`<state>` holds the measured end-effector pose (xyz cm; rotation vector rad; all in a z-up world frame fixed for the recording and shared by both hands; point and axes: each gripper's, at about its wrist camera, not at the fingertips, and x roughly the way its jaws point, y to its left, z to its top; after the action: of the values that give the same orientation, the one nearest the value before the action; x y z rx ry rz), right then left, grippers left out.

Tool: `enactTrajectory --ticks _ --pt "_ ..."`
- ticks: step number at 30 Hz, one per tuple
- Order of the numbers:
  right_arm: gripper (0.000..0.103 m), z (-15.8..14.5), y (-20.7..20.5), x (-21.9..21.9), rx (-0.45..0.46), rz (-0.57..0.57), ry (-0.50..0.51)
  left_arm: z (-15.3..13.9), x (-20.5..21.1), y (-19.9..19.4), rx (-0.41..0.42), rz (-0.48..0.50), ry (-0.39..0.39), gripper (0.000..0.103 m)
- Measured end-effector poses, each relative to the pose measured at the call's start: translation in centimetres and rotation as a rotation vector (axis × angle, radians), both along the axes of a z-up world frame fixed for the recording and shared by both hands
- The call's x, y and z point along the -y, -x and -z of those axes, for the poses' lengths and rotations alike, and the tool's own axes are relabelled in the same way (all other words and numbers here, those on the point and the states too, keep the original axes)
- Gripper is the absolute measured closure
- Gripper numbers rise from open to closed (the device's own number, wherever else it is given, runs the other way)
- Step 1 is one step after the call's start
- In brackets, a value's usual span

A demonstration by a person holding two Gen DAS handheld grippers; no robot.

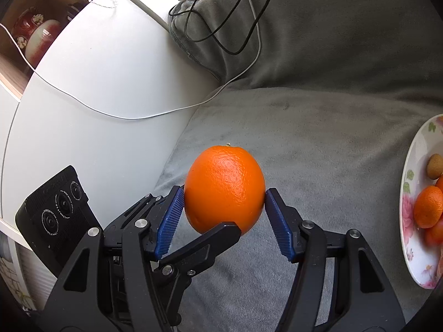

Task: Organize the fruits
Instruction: 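Carry the orange in the right tool over the plate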

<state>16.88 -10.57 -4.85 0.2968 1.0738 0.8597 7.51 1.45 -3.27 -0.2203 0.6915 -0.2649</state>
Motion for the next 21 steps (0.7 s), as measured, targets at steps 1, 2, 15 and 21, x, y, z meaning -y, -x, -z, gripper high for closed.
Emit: enactTrajectory --ticks 1,2,15,21 --pt "0.039 -0.1 0.0 0.5 0.0 0.008 -0.001 -0.1 0.4 -0.2 0.001 0.008 -0.001 0.035" --pt "0.039 -0.3 0.1 1.2 0.001 0.015 -0.002 -0.1 0.9 -0.3 0.002 0.016 -0.003 0.035" --pt "0.039 -1.0 -0.4 7.9 0.01 0.117 -0.003 -0.5 6.6 -2.7 0.013 0.116 -0.01 0.035" --pt "0.039 -0.9 -1.1 11.3 0.006 0.172 -0.003 -0.4 9.8 -4.4 0.012 0.168 -0.014 0.035"
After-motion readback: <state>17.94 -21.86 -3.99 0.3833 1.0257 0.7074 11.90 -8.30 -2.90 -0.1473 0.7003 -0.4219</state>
